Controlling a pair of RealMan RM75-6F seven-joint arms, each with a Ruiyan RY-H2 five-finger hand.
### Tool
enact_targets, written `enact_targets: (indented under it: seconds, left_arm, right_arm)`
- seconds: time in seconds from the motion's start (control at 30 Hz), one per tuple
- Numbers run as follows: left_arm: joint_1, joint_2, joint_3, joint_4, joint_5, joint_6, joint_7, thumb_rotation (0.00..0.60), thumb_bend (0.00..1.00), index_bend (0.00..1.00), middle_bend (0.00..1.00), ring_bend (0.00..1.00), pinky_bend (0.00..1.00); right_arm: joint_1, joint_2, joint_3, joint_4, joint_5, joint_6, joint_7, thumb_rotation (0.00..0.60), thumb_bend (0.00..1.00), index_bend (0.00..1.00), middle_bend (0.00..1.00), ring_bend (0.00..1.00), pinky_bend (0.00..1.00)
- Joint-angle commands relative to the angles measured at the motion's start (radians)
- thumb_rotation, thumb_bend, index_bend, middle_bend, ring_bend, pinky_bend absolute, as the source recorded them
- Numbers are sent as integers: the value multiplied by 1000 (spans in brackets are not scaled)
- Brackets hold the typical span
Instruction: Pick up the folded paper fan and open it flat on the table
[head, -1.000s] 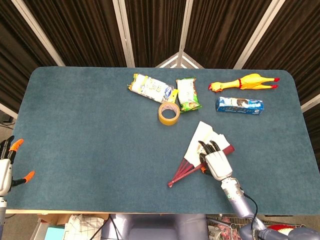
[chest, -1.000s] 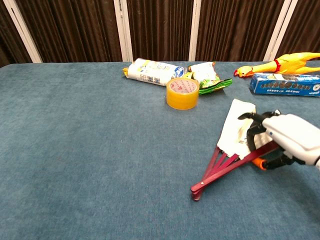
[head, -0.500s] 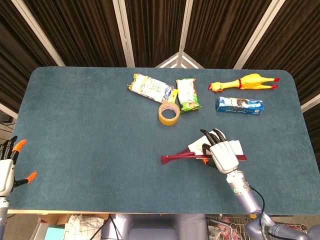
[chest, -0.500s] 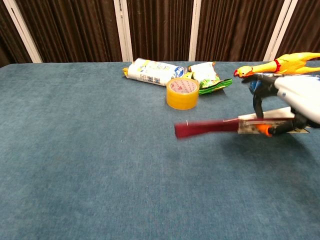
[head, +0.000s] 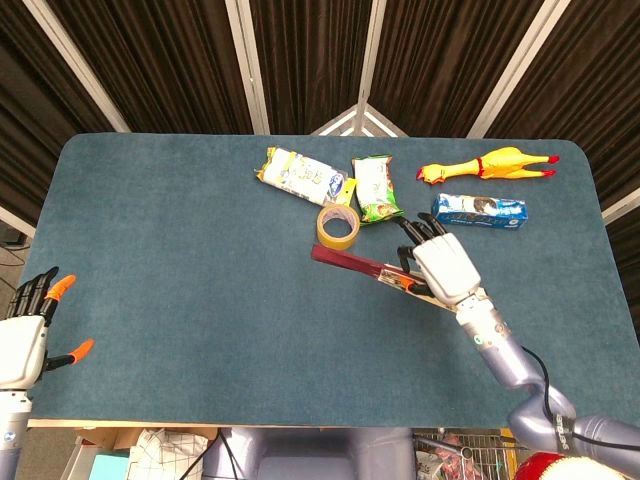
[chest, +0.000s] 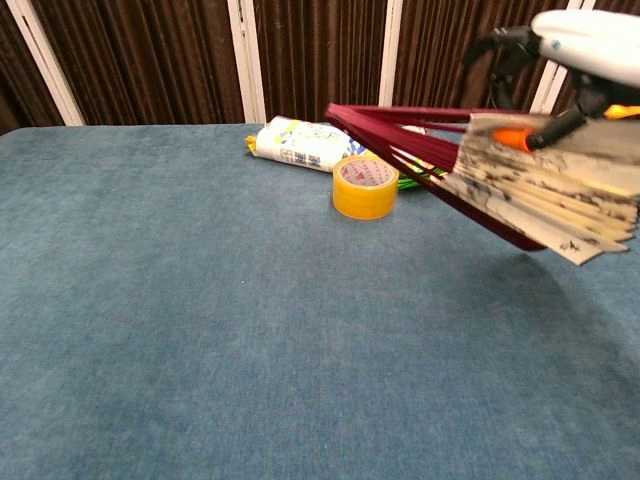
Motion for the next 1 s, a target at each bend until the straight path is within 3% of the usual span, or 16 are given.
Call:
enact_targets:
  seconds: [0.03, 0.3, 0.57, 1.0]
  left_arm:
    - [-20, -33, 2, 29, 39, -8, -65, 600, 150, 143, 0, 0, 0]
    - [-78, -58, 9, 76, 66, -96, -228, 600, 150, 8, 16, 0, 0]
    - [-139, -111, -15, 124, 61, -162, -359, 600, 146, 17, 21, 0, 0]
    - [-232, -190, -23, 161, 91, -244, -560, 600, 141, 30, 16, 0, 0]
  right_arm:
    - [69, 52, 57, -65, 100, -99, -63, 600, 402, 703, 177, 258, 153]
    - [173, 86, 144, -133, 297, -198, -140, 600, 406, 707, 177, 259, 153]
    - [284, 83, 180, -206, 418, -246, -218, 600, 406, 708, 177, 259, 153]
    - [445, 15, 217, -354, 571, -206, -286, 600, 411, 708, 177, 259, 153]
